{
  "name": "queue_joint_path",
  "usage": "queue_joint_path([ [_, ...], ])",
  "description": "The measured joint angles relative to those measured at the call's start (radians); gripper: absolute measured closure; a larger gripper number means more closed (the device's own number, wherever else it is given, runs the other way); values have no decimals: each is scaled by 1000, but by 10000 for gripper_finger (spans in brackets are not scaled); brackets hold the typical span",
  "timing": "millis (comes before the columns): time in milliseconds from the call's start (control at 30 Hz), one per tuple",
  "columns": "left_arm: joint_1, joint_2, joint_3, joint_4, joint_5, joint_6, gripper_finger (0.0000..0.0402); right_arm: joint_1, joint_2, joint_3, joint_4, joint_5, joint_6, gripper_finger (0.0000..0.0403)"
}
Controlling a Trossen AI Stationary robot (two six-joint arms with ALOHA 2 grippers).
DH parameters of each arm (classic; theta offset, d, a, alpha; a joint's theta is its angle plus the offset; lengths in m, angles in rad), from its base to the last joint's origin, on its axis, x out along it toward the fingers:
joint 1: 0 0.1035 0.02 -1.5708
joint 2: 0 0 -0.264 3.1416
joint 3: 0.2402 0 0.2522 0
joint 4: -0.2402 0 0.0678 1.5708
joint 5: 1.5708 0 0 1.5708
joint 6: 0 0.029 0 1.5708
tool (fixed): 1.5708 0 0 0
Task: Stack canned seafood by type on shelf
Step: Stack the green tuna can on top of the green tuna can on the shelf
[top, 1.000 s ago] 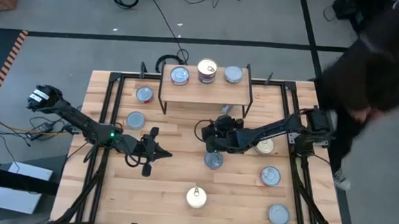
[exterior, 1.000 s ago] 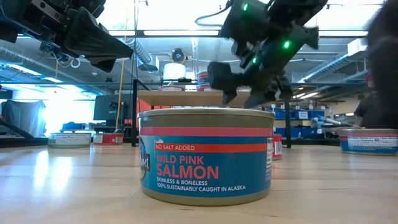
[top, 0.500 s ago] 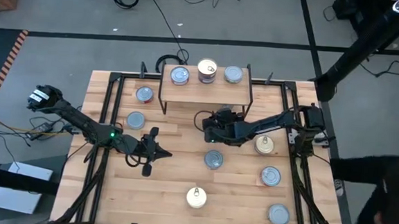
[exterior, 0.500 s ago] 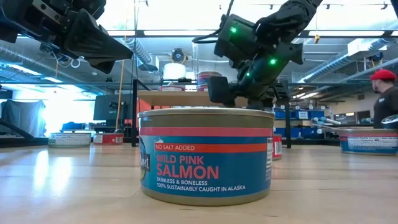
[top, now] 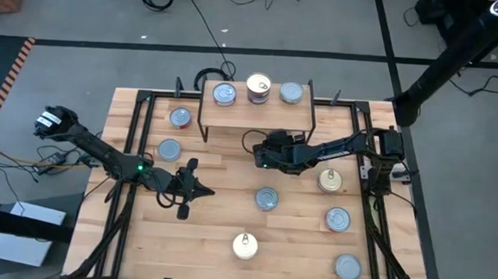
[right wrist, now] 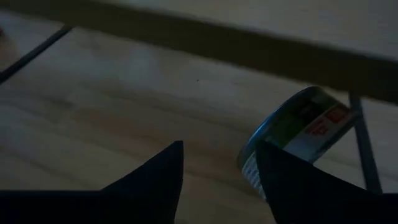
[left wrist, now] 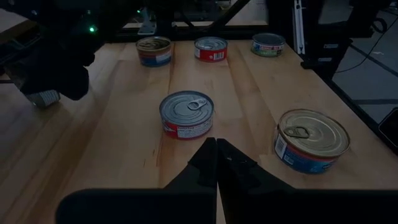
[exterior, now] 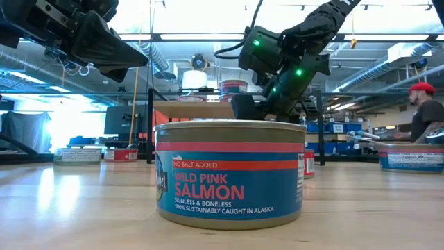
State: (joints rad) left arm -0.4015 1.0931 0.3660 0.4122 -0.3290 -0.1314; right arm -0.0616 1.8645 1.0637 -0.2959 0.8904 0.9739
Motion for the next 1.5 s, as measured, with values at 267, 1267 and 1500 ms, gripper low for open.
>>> queue_joint_path([
  [267,0,0,0,0,0,0,396,27,0,0,11,-81,-88,254],
  [1267,0,0,0,-16,-14,24,396,274,-2,102,-8,-228,-730,398],
  [1500,0,0,0,-17,-14,25,396,312,-2,101,-15,-227,-699,396],
])
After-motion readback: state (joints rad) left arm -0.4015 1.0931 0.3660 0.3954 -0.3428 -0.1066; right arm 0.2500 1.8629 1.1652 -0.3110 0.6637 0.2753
